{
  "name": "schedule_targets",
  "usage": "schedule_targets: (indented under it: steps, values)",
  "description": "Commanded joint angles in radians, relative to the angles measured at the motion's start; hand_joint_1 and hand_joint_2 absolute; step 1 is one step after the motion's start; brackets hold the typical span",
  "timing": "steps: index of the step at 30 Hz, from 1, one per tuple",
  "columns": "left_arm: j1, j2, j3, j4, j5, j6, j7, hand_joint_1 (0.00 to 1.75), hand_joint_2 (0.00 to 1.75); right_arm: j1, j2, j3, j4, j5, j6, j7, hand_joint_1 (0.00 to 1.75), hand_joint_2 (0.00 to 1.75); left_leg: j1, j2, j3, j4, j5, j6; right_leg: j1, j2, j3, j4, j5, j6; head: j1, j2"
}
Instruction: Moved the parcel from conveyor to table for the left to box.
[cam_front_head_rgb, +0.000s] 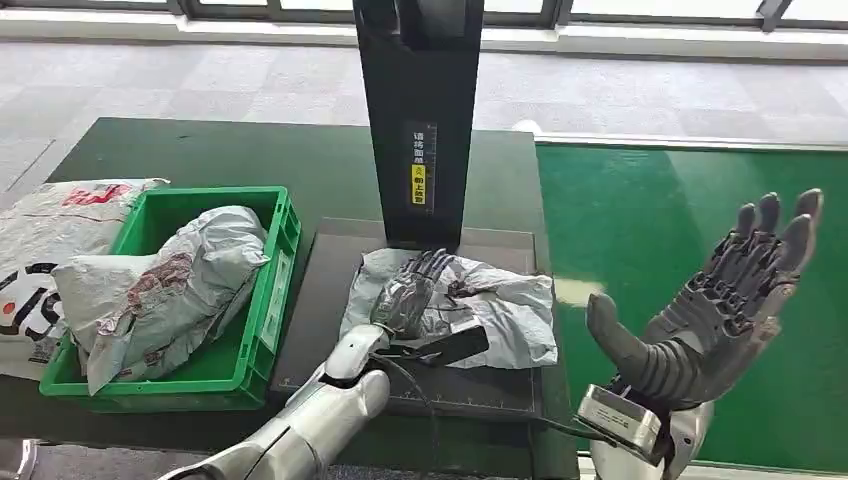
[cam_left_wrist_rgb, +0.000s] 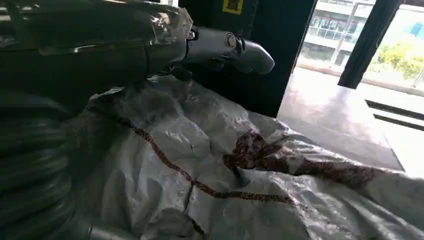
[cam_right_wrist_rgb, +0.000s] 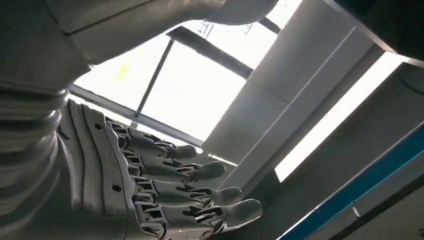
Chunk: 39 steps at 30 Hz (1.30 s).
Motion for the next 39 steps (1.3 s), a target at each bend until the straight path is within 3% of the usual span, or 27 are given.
schedule_targets:
  steps: [1,3,4,5,11,18,19,32,34,36,37,38,39]
  values:
    - [-0.074,0.035,-0.119,0.163,-0.072,-0.049,0.092,0.0,1.75,-0.028,0.057,-0.03,0.019,-0.005,0.001,-0.002,0.0,1.75,0.0,0.001,0.0,-0.001,0.0,0.001,0.0,0.0,0.0,0.0,0.001,-0.002,0.0,0.0]
    - [-0.073,0.041,-0.139,0.166,-0.107,-0.088,0.138,0.0,1.75,-0.029,0.057,-0.031,0.021,-0.005,0.001,-0.002,0.0,1.75,0.0,0.002,0.0,-0.001,0.0,0.001,0.0,0.0,0.0,0.0,0.001,-0.002,0.0,0.0]
    - [-0.069,0.044,-0.147,0.166,-0.121,-0.102,0.154,0.14,1.75,-0.028,0.057,-0.032,0.022,-0.005,0.001,-0.002,0.0,1.75,0.0,0.001,0.001,-0.001,0.0,0.001,0.0,0.0,0.0,0.0,0.0,-0.001,0.0,0.0]
    - [-0.069,0.044,-0.147,0.166,-0.121,-0.102,0.154,1.52,1.75,-0.028,0.057,-0.032,0.022,-0.005,0.001,-0.002,0.0,1.75,0.0,0.002,0.001,-0.002,0.001,0.001,0.0,0.0,0.001,-0.001,0.001,-0.002,0.0,0.0]
    - [-0.069,0.044,-0.147,0.166,-0.121,-0.102,0.154,1.52,1.75,-0.028,0.057,-0.032,0.022,-0.005,0.001,-0.002,0.0,1.75,0.0,0.003,-0.007,-0.002,0.001,0.001,0.0,0.001,0.001,-0.001,0.002,-0.002,0.0,0.0]
    - [-0.069,0.044,-0.147,0.166,-0.121,-0.102,0.154,1.52,1.75,-0.028,0.057,-0.032,0.022,-0.005,0.001,-0.002,0.0,1.75,0.0,0.002,-0.005,-0.002,0.0,0.001,0.0,0.001,0.002,-0.001,0.0,-0.002,0.0,0.0]
    - [-0.069,0.044,-0.147,0.166,-0.121,-0.102,0.154,1.75,1.75,-0.028,0.057,-0.032,0.022,-0.005,0.001,-0.002,0.0,1.75,0.0,0.002,-0.005,-0.001,0.0,0.001,0.0,0.0,0.002,0.0,0.0,-0.001,0.0,0.0]
    - [-0.043,0.059,-0.168,0.153,-0.209,-0.18,0.243,1.75,1.75,-0.015,0.057,-0.034,0.026,-0.01,0.001,-0.002,0.0,1.75,0.0,0.002,-0.005,-0.002,0.0,0.001,0.0,0.001,0.003,-0.001,0.001,-0.002,0.0,0.0]
    - [-0.038,0.063,-0.173,0.142,-0.23,-0.143,0.277,1.75,1.75,-0.014,0.057,-0.037,0.027,-0.009,0.001,-0.002,0.0,1.75,0.0,0.004,-0.004,-0.004,0.002,0.001,0.0,0.001,0.003,-0.003,0.002,-0.003,0.0,0.0]
    - [-0.028,0.074,-0.149,0.081,-0.266,0.059,0.321,1.75,1.75,-0.001,0.057,-0.045,0.013,-0.007,0.001,-0.002,0.0,1.75,0.0,0.003,-0.004,-0.003,0.0,0.001,0.0,0.001,0.004,-0.001,0.001,-0.002,0.0,0.0]
    - [-0.028,0.074,-0.149,0.081,-0.266,0.059,0.321,1.75,1.75,-0.001,0.057,-0.045,0.013,-0.007,0.001,-0.002,0.0,1.75,0.0,0.004,-0.004,-0.004,0.001,0.001,0.0,0.001,0.003,-0.002,0.002,-0.002,0.0,0.0]
    - [-0.019,0.081,-0.111,0.018,-0.279,0.235,0.322,1.75,1.75,0.012,0.057,-0.051,-0.003,-0.005,0.001,-0.002,0.0,1.75,0.0,0.003,-0.004,-0.003,0.001,0.001,0.0,0.001,0.003,-0.001,0.001,-0.002,0.0,0.0]
    - [-0.001,0.093,-0.085,-0.067,-0.297,0.322,0.314,1.75,1.75,0.017,0.057,-0.056,-0.01,-0.004,0.001,-0.002,0.0,1.75,0.0,0.002,-0.004,-0.002,0.0,0.001,0.0,0.001,0.003,-0.001,0.001,-0.002,0.0,0.0]
